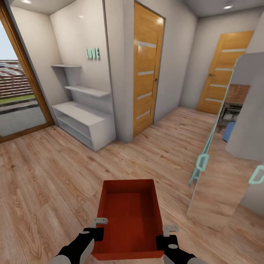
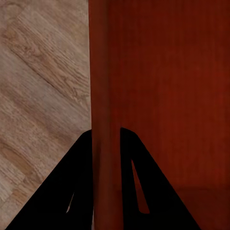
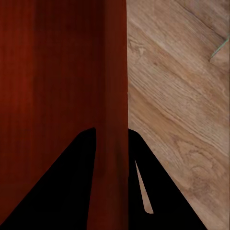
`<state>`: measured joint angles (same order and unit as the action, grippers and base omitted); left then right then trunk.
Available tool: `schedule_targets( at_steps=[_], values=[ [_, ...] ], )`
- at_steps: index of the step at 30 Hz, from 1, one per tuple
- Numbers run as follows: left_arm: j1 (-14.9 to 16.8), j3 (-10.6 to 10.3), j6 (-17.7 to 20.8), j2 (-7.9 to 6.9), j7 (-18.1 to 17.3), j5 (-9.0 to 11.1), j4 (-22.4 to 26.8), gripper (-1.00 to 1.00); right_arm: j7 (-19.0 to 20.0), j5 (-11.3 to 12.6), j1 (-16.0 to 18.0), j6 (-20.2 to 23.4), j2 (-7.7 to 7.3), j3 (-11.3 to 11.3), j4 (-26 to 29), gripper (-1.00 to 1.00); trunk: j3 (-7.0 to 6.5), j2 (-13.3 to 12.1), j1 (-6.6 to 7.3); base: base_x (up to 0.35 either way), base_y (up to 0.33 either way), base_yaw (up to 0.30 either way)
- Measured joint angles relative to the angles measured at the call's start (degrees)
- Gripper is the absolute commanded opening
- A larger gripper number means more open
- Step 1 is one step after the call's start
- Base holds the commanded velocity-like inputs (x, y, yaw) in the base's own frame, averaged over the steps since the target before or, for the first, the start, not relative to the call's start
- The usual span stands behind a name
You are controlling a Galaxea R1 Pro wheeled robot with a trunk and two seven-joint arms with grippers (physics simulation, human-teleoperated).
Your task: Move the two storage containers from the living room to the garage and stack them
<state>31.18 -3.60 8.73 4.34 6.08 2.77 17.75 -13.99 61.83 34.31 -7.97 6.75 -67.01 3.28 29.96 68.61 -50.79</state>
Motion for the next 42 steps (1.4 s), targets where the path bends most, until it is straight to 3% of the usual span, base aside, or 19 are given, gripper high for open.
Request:
schedule_targets(
  at_steps=[42],
  values=[
    [-0.05,0.03,0.03,0.0,0.01,-0.01,0.0,-1.0,0.12,-0.03,0.0,0.0,0.08,0.04,-0.21,-1.0,0.0,0.0,0.0,0.324,0.0,0.0]
  ],
)
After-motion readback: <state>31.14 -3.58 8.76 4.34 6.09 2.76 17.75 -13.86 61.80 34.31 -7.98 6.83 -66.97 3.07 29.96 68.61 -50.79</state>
